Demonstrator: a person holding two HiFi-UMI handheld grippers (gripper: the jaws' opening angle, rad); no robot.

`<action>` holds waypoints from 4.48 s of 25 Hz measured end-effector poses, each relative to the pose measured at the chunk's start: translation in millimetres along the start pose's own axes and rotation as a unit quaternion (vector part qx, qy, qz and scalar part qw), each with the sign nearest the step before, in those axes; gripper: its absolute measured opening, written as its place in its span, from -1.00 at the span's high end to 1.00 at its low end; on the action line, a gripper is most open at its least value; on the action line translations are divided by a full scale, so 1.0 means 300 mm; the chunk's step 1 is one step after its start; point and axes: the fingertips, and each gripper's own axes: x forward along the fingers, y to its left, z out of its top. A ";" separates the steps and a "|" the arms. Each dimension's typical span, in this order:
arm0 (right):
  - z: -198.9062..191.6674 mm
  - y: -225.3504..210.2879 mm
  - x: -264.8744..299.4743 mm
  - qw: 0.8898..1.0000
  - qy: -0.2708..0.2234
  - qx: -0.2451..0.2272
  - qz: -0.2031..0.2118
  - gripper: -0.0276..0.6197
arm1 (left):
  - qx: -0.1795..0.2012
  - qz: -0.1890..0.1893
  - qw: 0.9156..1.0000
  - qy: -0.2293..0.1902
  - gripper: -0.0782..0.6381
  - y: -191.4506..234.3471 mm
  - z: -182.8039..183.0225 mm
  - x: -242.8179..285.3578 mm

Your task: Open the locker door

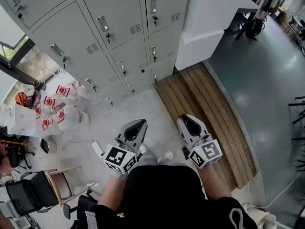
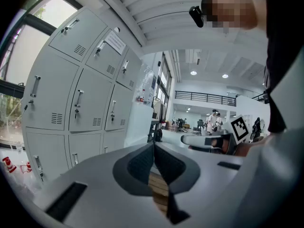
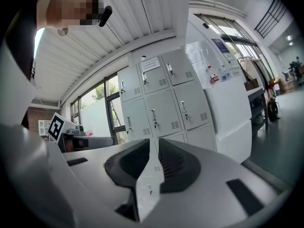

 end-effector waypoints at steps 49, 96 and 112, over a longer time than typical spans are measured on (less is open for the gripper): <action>0.311 -0.612 1.225 0.994 -0.006 -0.034 0.105 0.66 | -0.026 0.130 0.991 -0.013 0.72 0.830 0.255 0.708; 0.524 -0.711 1.719 0.994 -0.011 -0.108 0.031 0.55 | -0.027 0.156 0.987 -0.028 0.72 1.144 0.354 0.690; 0.515 -0.764 1.431 0.995 -0.013 -0.097 0.003 0.49 | -0.021 0.058 0.998 -0.011 0.72 1.016 0.329 0.790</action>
